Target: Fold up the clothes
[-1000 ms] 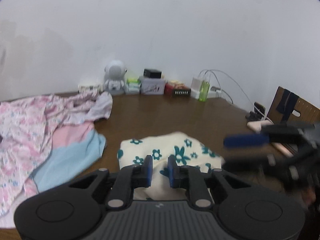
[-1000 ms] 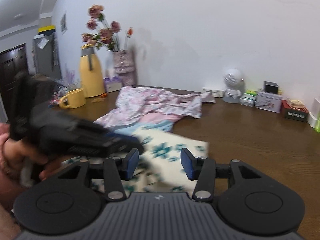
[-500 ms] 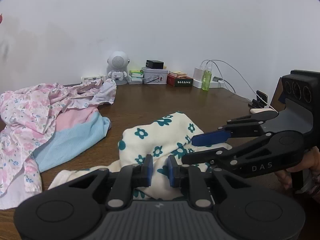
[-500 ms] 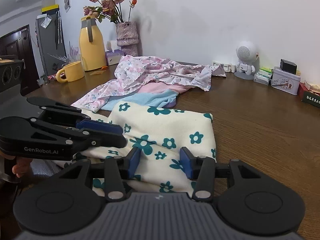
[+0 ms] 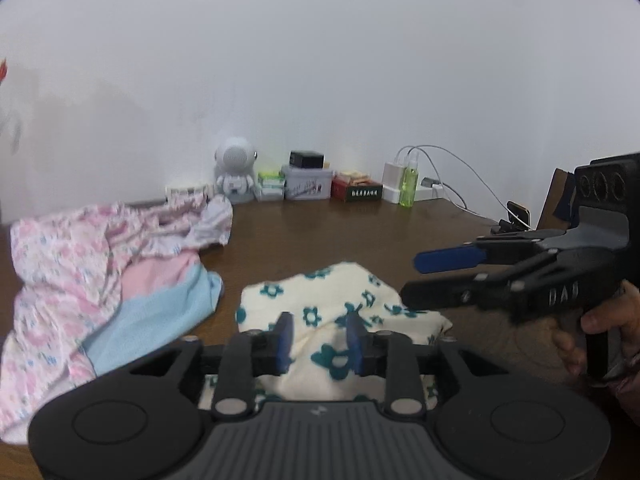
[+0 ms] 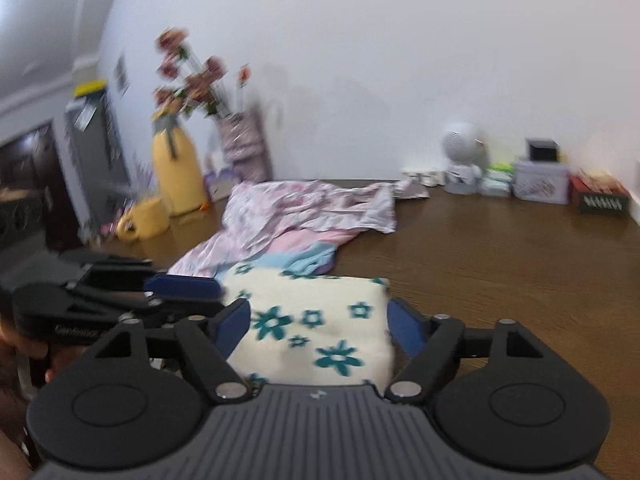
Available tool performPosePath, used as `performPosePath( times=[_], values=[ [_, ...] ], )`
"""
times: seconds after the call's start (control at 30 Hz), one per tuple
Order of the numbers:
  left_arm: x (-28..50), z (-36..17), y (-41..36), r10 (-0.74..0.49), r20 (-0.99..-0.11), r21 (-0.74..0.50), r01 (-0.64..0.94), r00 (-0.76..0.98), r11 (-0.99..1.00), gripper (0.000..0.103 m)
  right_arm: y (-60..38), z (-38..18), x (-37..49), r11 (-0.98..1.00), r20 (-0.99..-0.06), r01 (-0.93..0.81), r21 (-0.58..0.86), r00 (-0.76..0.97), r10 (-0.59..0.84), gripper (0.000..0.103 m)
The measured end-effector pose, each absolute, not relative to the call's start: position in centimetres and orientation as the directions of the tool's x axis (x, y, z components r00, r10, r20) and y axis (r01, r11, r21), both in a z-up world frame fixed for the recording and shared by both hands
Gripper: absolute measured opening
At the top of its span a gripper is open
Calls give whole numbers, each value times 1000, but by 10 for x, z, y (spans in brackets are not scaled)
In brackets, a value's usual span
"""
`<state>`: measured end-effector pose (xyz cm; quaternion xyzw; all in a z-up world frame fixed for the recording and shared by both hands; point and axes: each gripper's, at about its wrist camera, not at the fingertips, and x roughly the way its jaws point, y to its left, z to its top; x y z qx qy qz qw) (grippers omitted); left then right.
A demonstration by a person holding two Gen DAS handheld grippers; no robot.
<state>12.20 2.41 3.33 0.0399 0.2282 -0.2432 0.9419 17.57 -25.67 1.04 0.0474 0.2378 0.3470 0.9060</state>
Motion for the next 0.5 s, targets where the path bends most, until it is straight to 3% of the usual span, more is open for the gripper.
performPosePath(
  times=[0.13,0.3,0.5],
  values=[
    [126,36,13,-423,-456,26,486,783,873,40,-277,0,192,741,-409,-541,398,618,671,82],
    [129,22,8,-364,-510,120,484,779,867,30,-285,-17,209,708,-430,-489,510,568,702,82],
    [125,11,19,-369,-530,110,493,763,863,30,-279,-38,219,690,-472,-447,569,511,719,81]
  ],
)
